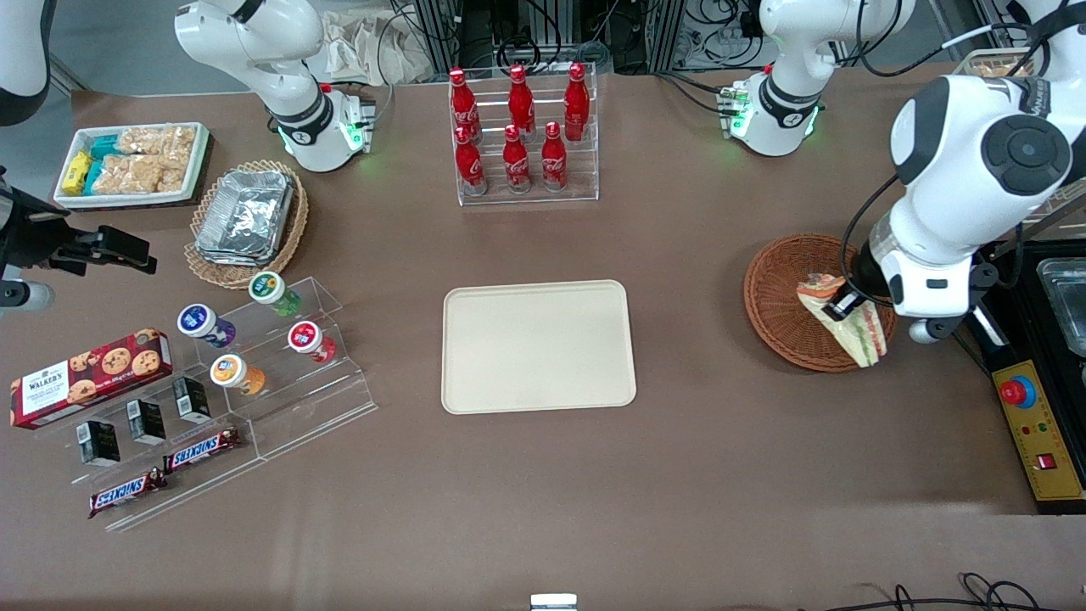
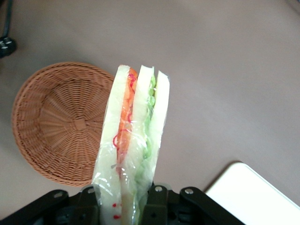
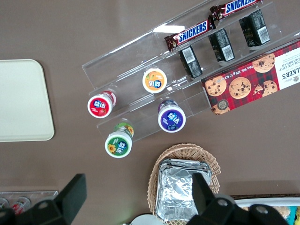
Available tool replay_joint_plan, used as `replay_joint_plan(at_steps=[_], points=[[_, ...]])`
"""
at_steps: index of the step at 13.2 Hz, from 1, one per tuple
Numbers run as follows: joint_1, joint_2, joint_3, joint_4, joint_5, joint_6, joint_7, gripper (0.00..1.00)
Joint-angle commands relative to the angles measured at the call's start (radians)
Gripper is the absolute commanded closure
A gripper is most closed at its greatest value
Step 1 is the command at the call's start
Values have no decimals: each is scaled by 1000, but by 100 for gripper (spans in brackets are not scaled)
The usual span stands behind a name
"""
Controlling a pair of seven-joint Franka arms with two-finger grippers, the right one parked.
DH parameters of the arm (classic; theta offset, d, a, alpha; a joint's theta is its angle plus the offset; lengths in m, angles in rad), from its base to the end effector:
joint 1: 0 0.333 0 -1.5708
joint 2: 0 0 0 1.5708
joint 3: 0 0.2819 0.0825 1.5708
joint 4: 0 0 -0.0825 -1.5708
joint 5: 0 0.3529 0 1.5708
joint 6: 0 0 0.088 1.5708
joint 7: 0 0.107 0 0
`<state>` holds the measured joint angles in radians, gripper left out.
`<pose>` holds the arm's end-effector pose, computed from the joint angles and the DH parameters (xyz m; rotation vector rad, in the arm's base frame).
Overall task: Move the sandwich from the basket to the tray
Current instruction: 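Lift the sandwich with the left gripper and carry it toward the tray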
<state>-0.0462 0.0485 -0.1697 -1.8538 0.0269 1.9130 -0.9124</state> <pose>0.5337 -0.1138 0.4681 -2.9495 -1.0564 -0.0295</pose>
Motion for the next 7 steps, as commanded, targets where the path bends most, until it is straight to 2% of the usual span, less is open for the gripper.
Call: replay_joint_plan(at_steps=[1,5,7], points=[[2,85,-56,135,18,-70,52,100],[-3,143,-135,211,19,-77,93,100],[-47,177,-151,229,65,-72,90,100]])
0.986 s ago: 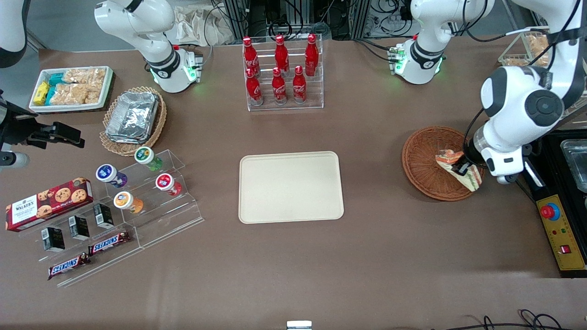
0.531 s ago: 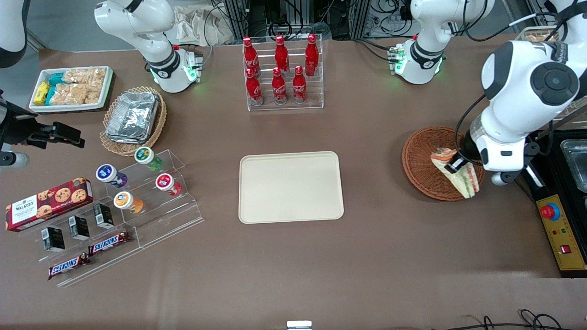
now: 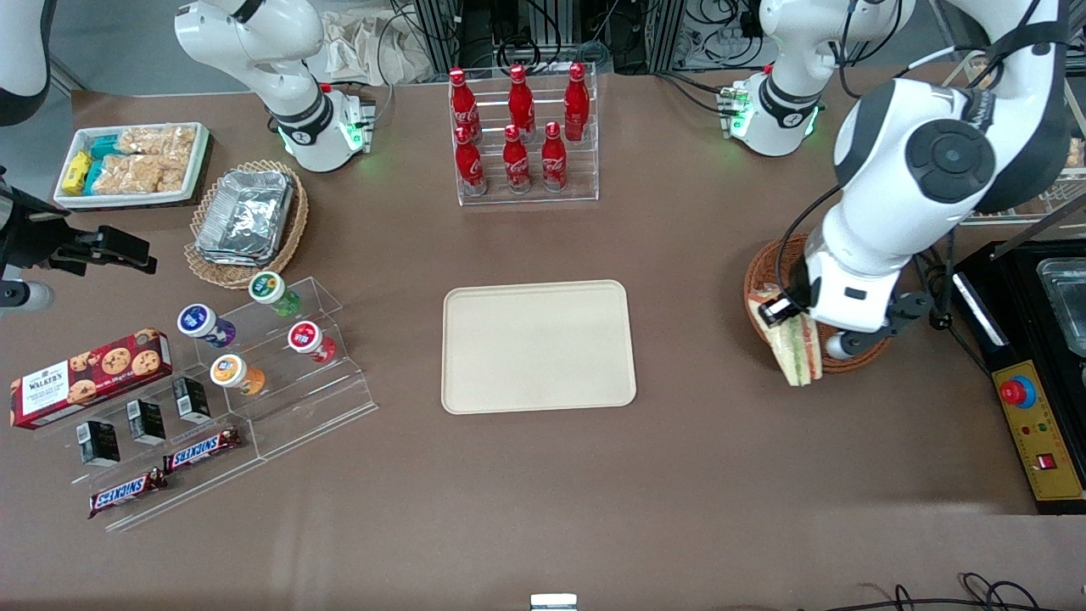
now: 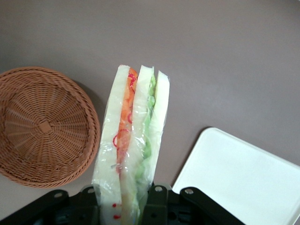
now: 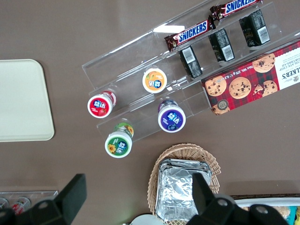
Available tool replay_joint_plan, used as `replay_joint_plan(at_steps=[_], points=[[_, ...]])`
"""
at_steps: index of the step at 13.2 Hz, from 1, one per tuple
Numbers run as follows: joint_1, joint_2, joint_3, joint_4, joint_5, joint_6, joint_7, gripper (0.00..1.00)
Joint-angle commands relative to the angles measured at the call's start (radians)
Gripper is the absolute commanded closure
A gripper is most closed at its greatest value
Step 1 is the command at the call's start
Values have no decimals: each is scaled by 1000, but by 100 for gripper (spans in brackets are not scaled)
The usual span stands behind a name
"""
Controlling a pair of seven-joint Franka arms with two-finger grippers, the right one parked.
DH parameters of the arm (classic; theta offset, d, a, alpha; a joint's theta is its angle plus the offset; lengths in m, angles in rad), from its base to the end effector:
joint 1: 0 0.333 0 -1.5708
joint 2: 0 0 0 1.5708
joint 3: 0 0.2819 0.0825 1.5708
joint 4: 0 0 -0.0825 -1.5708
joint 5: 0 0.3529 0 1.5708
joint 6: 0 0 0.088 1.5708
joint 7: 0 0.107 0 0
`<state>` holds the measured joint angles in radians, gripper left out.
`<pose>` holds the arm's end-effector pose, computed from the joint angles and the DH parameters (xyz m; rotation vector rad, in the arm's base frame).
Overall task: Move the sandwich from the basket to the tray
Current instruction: 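Lift the sandwich with the left gripper and carry it toward the tray, then lower the held sandwich onto the cream tray with the left gripper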
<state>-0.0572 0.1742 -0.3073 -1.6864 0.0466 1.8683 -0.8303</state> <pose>0.5463 -0.1941 0.4726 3.0448 0.7085 0.0139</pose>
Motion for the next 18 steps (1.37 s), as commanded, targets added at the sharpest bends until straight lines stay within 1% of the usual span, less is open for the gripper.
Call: replay_joint_plan(at_steps=[1,2,4,5,6,8,13,15,18], points=[[-68,82,-13,92,55,-27,11,100],[-88,108,-13,109,53,-24,10,100],[-168,163,-13,119,56,-2,-3,100],[-193,195,-13,138,56,23,-1,100],[-196,221,-13,146,56,47,11,100],[-242,283,-13,140,93,116,19,100],[-299,415,-12,134,105,238,19,100],[-312,459,-12,132,156,258,16,100],[-317,482,-12,87,163,336,16,100]])
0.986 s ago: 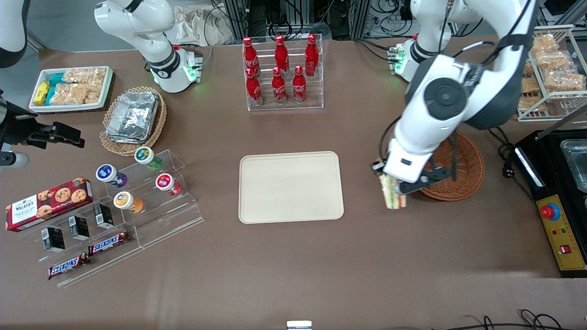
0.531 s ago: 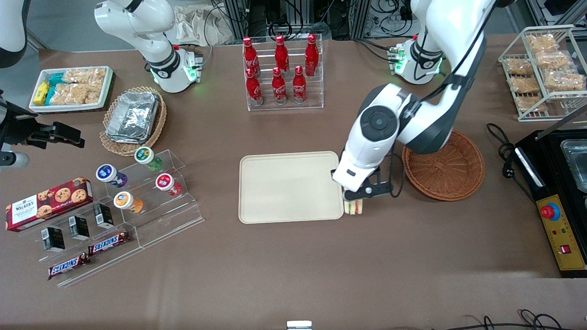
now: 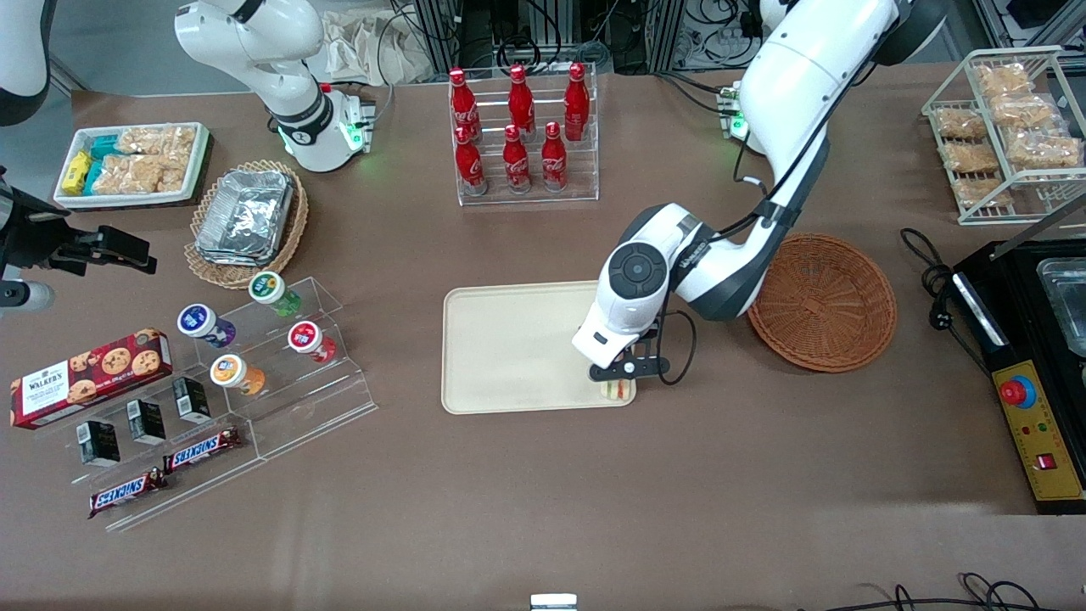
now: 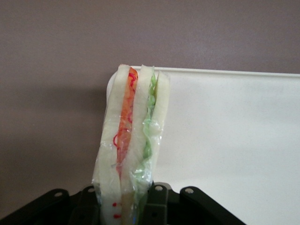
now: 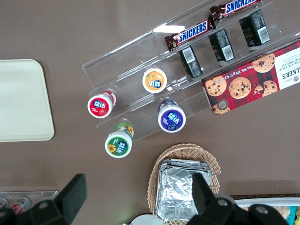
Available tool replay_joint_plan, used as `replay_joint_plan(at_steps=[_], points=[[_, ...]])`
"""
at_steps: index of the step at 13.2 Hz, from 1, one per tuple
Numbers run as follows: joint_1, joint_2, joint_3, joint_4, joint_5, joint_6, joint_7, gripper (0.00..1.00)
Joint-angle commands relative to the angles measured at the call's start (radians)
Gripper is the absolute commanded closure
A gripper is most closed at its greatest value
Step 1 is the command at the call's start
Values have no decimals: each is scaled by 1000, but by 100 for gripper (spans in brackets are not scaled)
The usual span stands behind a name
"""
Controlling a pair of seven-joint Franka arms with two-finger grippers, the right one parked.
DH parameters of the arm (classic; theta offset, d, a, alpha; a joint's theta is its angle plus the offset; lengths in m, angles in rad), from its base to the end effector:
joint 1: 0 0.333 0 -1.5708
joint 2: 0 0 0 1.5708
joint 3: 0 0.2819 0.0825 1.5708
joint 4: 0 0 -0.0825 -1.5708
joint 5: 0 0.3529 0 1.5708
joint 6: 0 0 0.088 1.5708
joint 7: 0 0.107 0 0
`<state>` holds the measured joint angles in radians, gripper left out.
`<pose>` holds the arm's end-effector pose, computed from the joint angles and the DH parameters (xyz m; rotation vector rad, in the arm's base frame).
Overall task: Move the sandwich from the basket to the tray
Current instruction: 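Lower the held sandwich onto the cream tray with the left gripper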
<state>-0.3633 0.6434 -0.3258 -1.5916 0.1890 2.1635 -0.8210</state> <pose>0.5195 -0.3848 0.2605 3.1321 0.1265 -0.0810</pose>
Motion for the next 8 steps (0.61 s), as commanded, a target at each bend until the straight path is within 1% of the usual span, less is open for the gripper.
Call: replay_joint_plan(at_steps=[1,5,6,7,8], points=[[-12,13,7,-22,21,58,6,100],[-14,35,5,-33,23,61,-10,100],[-14,36,5,-34,23,61,-12,84],[-14,38,5,-34,23,59,-10,37],[-14,39,5,-36,23,59,-10,1]])
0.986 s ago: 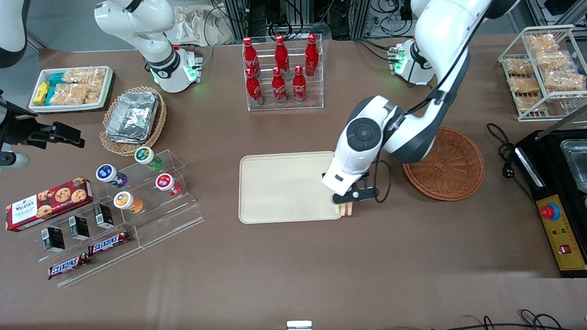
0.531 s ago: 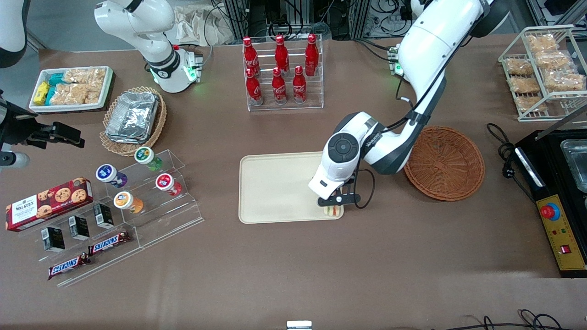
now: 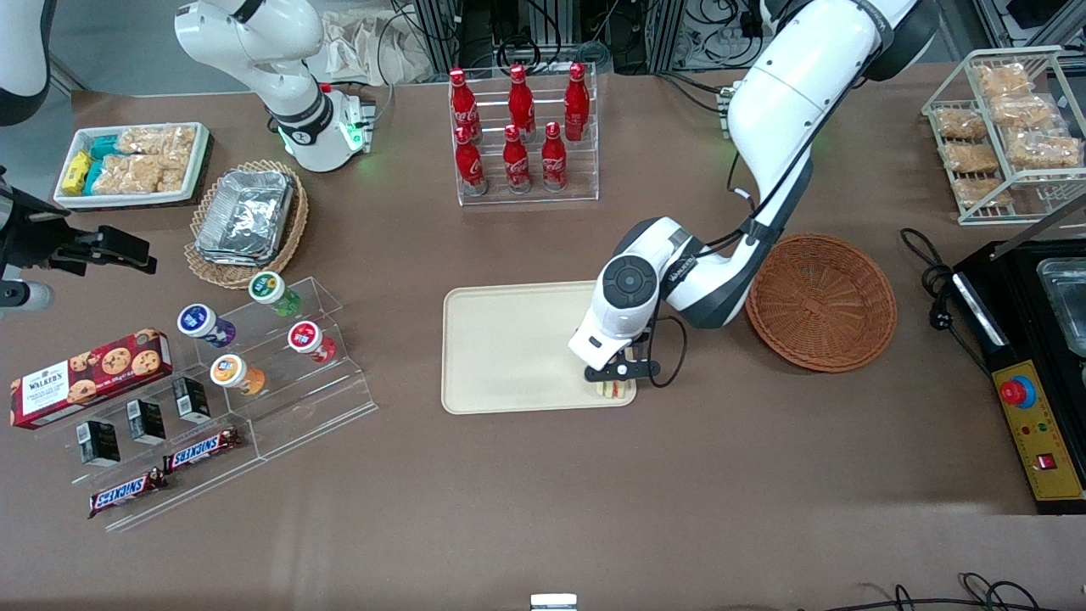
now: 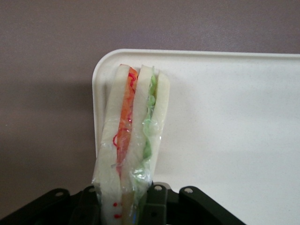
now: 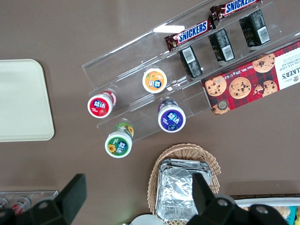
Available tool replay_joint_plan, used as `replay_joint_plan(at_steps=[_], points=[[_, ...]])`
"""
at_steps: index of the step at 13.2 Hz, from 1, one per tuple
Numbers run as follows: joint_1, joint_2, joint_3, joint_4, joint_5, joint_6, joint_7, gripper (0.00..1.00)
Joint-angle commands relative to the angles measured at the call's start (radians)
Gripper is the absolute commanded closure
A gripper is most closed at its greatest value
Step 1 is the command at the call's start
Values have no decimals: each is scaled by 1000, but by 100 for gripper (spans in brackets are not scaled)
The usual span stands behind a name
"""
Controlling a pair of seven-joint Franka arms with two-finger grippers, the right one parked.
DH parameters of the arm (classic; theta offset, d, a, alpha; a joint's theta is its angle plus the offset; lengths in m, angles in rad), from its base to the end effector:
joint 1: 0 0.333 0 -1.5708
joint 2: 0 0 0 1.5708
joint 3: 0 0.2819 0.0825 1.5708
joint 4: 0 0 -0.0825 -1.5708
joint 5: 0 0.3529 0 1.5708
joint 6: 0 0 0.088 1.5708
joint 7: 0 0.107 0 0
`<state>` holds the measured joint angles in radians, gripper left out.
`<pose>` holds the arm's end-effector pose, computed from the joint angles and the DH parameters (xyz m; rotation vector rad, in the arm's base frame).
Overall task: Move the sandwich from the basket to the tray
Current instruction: 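Lower the held sandwich onto the cream tray with the left gripper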
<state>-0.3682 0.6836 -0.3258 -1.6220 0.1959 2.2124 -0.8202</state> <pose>0.5106 -0.3866 0.2275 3.1356 0.1055 -0.1155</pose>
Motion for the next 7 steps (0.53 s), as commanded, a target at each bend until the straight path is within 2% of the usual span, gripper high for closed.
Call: replay_joint_plan(at_steps=[1,7], points=[[-9,2,5,-6,16,10,-11,0],[-8,-21,5,5,8,-8,-17,0]])
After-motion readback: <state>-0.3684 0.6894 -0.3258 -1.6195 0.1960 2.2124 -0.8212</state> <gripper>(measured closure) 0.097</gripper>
